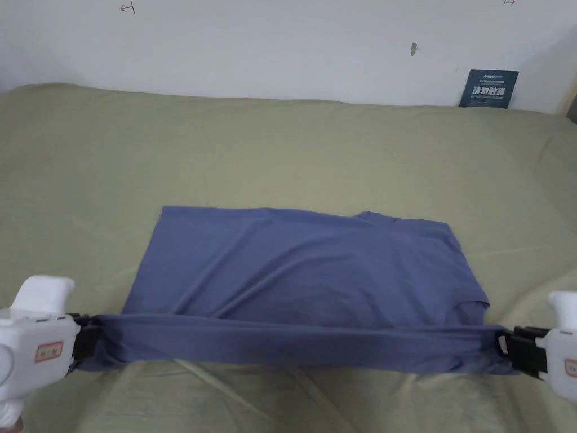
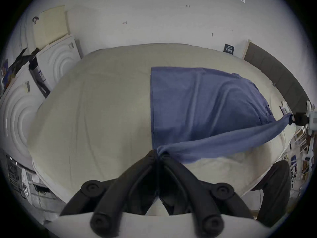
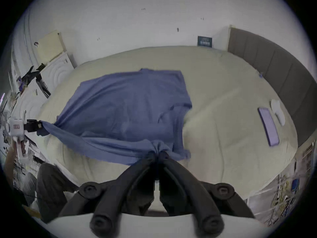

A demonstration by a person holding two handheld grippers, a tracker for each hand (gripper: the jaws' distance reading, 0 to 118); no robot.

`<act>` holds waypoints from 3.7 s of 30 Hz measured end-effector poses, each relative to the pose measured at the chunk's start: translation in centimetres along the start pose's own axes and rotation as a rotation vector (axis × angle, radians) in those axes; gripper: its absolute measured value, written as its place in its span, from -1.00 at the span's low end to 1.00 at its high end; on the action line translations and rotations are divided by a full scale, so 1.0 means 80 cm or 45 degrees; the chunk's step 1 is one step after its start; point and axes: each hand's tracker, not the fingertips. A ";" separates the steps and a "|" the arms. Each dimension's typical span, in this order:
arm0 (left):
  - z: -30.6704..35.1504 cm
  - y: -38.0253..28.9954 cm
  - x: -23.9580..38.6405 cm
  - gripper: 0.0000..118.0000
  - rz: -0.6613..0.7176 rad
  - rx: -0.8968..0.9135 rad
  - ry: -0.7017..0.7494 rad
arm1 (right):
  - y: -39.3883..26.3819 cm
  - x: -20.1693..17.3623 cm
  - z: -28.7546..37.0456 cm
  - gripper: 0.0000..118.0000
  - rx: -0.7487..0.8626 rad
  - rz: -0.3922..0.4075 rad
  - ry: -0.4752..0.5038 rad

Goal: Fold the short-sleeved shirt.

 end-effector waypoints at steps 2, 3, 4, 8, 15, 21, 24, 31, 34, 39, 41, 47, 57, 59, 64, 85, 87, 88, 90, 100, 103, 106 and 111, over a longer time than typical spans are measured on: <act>-0.022 0.027 0.000 -0.98 -0.037 -0.009 -0.001 | 0.028 -0.001 -0.023 -0.96 -0.011 0.021 -0.016; -0.034 0.038 0.001 -0.98 -0.046 -0.016 0.004 | 0.039 -0.002 -0.034 -0.96 -0.016 0.030 -0.024; -0.047 0.050 0.002 -0.98 -0.050 -0.022 0.006 | 0.050 -0.003 -0.048 -0.96 -0.019 0.042 -0.044; -0.106 0.083 -0.004 -0.98 0.014 -0.083 -0.012 | 0.078 0.000 -0.106 -0.96 -0.096 0.031 -0.064; -0.168 0.104 -0.005 -0.75 0.077 -0.117 -0.046 | 0.089 0.017 -0.167 -0.79 -0.156 -0.088 -0.048; -0.148 0.096 -0.014 0.90 0.108 0.019 0.014 | 0.075 0.022 -0.138 0.90 -0.133 -0.143 -0.088; -0.115 0.077 -0.020 0.84 0.138 0.014 0.063 | 0.067 0.029 -0.119 0.76 -0.104 -0.134 -0.119; -0.085 0.028 -0.024 -1.00 0.171 -0.006 0.042 | 0.013 0.018 -0.078 -1.00 -0.065 -0.113 -0.099; -0.098 0.021 -0.022 -0.14 0.196 -0.081 -0.034 | -0.002 0.012 -0.078 -1.00 -0.068 -0.124 -0.109; -0.135 0.023 -0.014 0.98 0.196 -0.127 0.006 | -0.018 0.022 -0.082 -1.00 -0.083 -0.182 -0.071; -0.152 0.025 -0.012 0.96 0.226 -0.172 -0.032 | -0.020 0.025 -0.088 -1.00 -0.099 -0.186 -0.070; -0.159 0.026 0.022 0.00 0.137 -0.174 0.051 | -0.023 0.038 -0.108 -0.83 -0.117 -0.198 -0.055; -0.152 0.039 0.023 -0.75 0.125 -0.182 0.013 | -0.014 0.032 -0.144 0.64 -0.143 -0.178 -0.022; -0.149 0.038 0.025 -0.75 0.136 -0.176 0.011 | -0.009 0.029 -0.147 -0.43 -0.153 -0.167 -0.035; -0.137 0.034 0.021 -0.75 0.149 -0.161 -0.008 | -0.007 0.021 -0.133 -0.83 -0.141 -0.151 -0.016; 0.004 -0.108 0.015 -0.76 0.140 -0.182 -0.056 | -0.140 0.010 0.023 -0.84 -0.148 -0.157 0.023; 0.002 -0.110 0.011 -0.53 0.152 -0.165 -0.107 | -0.138 0.011 0.019 -0.51 -0.141 -0.189 0.027; 0.004 -0.109 0.010 -0.08 0.153 -0.152 -0.119 | -0.136 0.011 0.020 0.07 -0.134 -0.200 0.011; 0.008 -0.103 0.005 0.75 0.164 -0.146 -0.075 | -0.131 0.016 0.024 0.96 -0.111 -0.197 0.011; -0.011 0.012 0.009 -0.89 0.134 0.099 0.053 | -0.030 0.011 0.008 -1.00 0.165 -0.163 -0.120; -0.047 0.044 0.007 -0.89 0.179 0.075 0.006 | -0.007 0.019 -0.018 -1.00 0.132 -0.169 -0.076; -0.085 0.069 0.009 -0.86 0.142 0.060 0.019 | 0.012 0.018 -0.041 -1.00 0.124 -0.120 -0.099; -0.152 0.099 0.005 0.39 0.178 -0.005 0.052 | 0.031 0.019 -0.073 -1.00 0.102 -0.102 -0.094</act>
